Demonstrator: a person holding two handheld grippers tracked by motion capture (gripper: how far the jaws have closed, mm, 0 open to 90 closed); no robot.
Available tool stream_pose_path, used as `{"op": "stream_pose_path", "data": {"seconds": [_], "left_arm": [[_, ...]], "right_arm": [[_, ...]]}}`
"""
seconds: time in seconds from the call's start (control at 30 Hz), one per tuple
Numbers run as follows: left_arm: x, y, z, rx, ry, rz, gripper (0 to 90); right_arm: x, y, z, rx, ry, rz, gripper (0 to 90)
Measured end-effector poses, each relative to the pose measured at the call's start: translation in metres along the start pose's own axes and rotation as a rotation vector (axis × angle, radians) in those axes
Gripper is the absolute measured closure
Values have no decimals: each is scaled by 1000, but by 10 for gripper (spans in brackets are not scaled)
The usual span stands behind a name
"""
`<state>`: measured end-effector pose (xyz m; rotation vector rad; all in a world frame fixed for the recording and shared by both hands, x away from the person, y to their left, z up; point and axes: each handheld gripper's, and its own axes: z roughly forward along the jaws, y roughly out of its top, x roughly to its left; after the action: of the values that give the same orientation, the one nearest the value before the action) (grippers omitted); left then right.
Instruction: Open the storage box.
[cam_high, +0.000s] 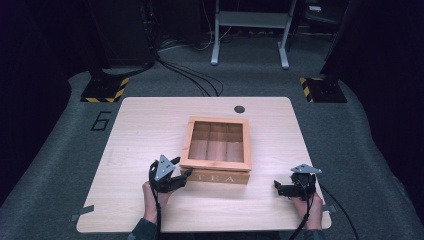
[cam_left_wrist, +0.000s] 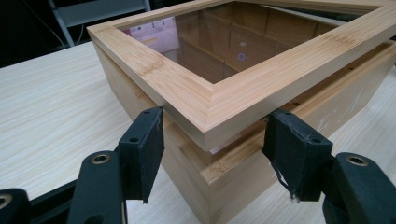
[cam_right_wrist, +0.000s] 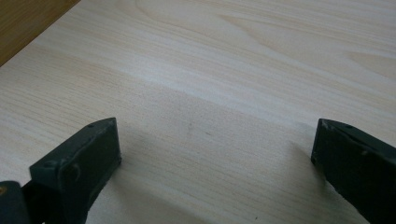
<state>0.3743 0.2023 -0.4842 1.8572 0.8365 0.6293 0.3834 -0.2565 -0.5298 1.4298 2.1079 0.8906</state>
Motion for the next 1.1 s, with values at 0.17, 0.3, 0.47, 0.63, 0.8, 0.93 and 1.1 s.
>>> {"op": "stream_pose_path", "data": {"seconds": [0.17,0.3,0.47,0.63,0.8,0.93,1.1], "left_arm": [[0,3,3,6,13,10,384],[0,5,4,3,8,-20,385],[5,10,7,4,-2,-71,388],[9,13,10,-12,-32,-114,414],[10,16,15,-21,-31,-132,413],[11,21,16,-27,1,-123,412],[13,29,17,-38,24,-141,407]], "right_arm": [[0,0,0,0,0,0,8],[0,0,0,0,0,0,8],[0,0,0,0,0,0,8],[0,0,0,0,0,0,8],[0,0,0,0,0,0,8],[0,0,0,0,0,0,8],[0,0,0,0,0,0,8]]}}
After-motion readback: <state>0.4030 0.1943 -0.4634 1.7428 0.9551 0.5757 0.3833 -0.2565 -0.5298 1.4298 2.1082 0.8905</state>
